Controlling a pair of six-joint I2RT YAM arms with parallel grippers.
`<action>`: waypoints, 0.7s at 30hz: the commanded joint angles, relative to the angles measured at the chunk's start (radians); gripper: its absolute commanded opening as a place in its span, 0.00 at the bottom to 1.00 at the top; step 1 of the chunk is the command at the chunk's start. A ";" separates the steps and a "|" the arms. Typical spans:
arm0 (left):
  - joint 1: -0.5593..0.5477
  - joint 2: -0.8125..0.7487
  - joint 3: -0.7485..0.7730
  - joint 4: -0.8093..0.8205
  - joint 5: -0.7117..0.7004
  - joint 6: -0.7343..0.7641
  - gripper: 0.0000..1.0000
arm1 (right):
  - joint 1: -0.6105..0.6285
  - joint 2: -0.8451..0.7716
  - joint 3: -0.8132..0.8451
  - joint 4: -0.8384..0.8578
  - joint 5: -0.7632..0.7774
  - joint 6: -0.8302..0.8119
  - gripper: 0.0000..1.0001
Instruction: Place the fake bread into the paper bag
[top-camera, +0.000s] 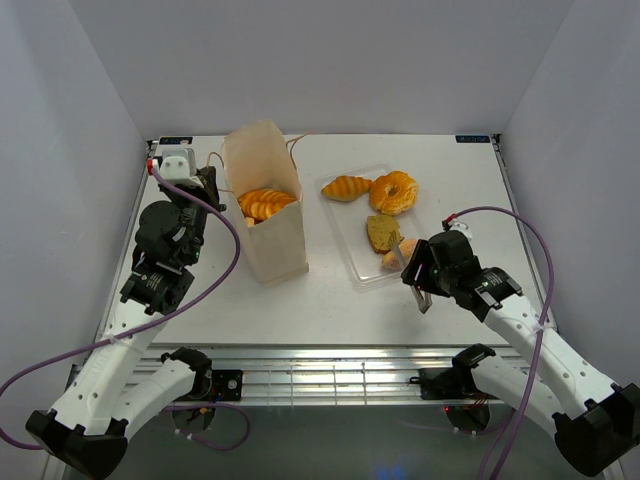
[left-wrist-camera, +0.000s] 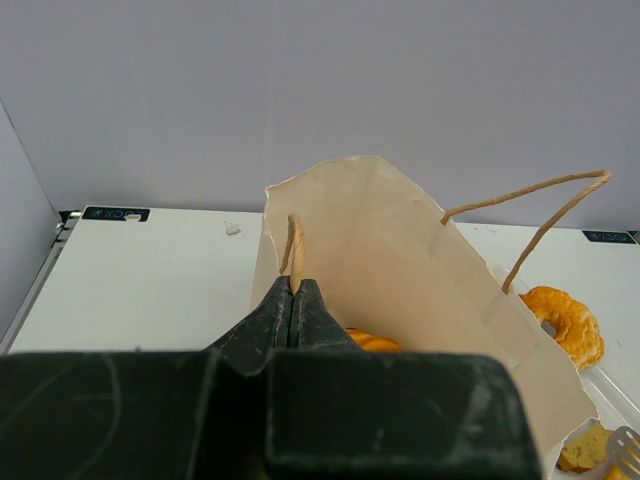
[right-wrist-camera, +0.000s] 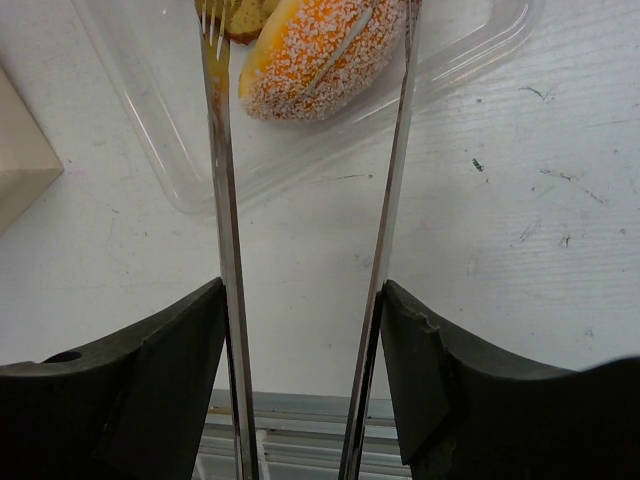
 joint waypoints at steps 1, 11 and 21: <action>-0.006 -0.011 -0.008 0.002 -0.008 0.008 0.00 | -0.014 0.011 -0.008 0.068 -0.032 -0.008 0.66; -0.009 -0.011 -0.008 0.003 -0.010 0.012 0.00 | -0.033 0.031 -0.017 0.080 -0.078 -0.034 0.47; -0.009 -0.015 -0.008 0.005 -0.016 0.015 0.00 | -0.048 0.035 0.003 0.062 -0.106 -0.069 0.25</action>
